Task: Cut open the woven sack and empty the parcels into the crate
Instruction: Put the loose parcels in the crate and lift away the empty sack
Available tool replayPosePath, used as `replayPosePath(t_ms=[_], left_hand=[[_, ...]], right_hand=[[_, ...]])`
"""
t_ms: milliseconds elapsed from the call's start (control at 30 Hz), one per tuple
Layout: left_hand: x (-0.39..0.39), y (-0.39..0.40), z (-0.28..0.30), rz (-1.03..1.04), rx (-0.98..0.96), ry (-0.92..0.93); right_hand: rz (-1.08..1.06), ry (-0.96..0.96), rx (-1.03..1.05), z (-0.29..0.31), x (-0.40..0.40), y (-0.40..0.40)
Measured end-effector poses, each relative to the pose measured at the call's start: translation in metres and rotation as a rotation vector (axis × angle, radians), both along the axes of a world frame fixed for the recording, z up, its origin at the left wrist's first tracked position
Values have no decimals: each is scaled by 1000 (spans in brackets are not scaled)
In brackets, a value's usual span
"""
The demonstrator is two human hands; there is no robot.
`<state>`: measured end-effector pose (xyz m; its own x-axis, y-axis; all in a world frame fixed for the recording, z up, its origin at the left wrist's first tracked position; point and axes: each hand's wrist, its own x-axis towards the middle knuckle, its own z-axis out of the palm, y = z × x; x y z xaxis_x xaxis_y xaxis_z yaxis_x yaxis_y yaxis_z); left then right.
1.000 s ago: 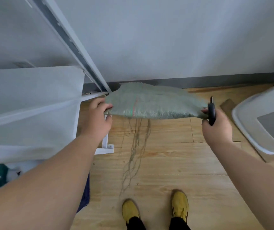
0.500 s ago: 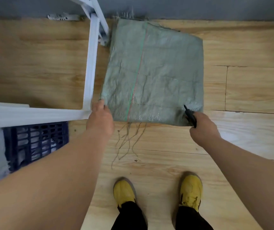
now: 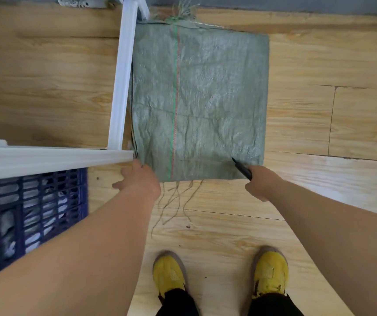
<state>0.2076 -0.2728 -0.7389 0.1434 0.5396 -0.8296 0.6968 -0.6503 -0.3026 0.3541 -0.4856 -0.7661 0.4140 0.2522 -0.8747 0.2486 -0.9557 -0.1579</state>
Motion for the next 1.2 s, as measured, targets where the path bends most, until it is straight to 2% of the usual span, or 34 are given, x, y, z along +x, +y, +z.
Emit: replayPosePath(t_ms=[100, 200, 300, 433, 567, 700, 867, 1033, 1133, 1200], left_hand=[[-11, -16, 23, 13, -17, -138], [-32, -37, 66, 36, -96, -287], [-49, -62, 133, 151, -258, -354], [-55, -79, 232, 262, -370, -514], [-53, -81, 325, 309, -275, -590], [-45, -92, 412, 288, -302, -634], [-32, -99, 509, 300, -274, -740], [-18, -105, 588, 518, -316, -863], [-16, -105, 624, 749, -468, -925], [-17, -102, 645, 794, -551, -937]], right_hand=[[-167, -109, 2, 21, -23, -9], [-334, -5, 39, 64, -63, -19], [-429, 105, 114, 126, -94, -21], [-506, 70, 239, 221, -105, -16], [-483, 60, 284, 313, -111, -10], [-369, 2, 315, 401, -102, -7], [-342, -55, 414, 499, -74, 3], [-435, -49, 557, 584, -65, 17], [-551, -34, 665, 624, -69, 30], [-612, -70, 744, 648, -74, 36]])
